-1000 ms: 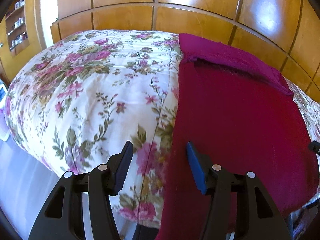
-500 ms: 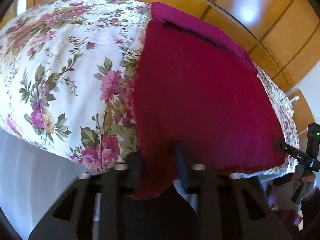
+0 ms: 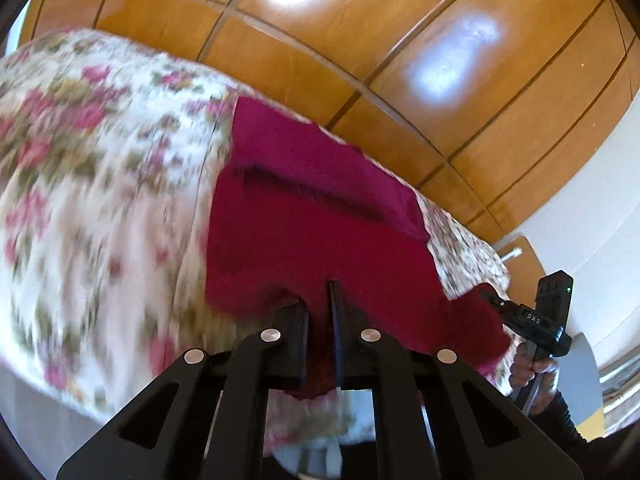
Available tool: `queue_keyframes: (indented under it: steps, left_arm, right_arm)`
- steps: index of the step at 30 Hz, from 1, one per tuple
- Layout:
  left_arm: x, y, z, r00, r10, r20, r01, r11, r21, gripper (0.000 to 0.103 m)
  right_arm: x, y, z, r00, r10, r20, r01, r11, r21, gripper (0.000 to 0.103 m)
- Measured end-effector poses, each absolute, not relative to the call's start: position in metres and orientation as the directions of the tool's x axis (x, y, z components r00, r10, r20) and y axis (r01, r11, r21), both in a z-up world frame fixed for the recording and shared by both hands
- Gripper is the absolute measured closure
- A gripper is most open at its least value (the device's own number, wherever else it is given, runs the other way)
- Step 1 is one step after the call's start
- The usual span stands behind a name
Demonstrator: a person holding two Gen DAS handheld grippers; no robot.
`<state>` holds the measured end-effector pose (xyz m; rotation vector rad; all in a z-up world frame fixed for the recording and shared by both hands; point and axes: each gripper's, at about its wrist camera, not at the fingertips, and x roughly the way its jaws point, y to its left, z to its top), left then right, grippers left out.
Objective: Fold small clothes
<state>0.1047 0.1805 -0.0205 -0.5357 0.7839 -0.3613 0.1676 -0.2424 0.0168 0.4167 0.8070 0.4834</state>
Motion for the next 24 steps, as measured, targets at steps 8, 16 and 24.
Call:
queue_keyframes:
  steps: [8, 16, 24]
  left_arm:
    - [0.214, 0.184, -0.017, 0.676, -0.400, -0.619, 0.006, 0.843, -0.538, 0.095]
    - [0.227, 0.226, -0.036, 0.702, -0.340, -0.626, -0.142, 0.795, -0.590, 0.032]
    - [0.164, 0.203, -0.077, 0.628, -0.428, -0.650, -0.021, 0.826, -0.564, 0.032]
  right_arm:
    - [0.250, -0.265, -0.006, 0.599, 0.473, -0.646, -0.104, 0.846, 0.522, 0.092]
    - [0.249, -0.293, 0.002, 0.660, 0.480, -0.578, -0.055, 0.798, 0.601, 0.010]
    - [0.207, -0.278, -0.040, 0.586, 0.407, -0.700, -0.065, 0.885, 0.460, 0.020]
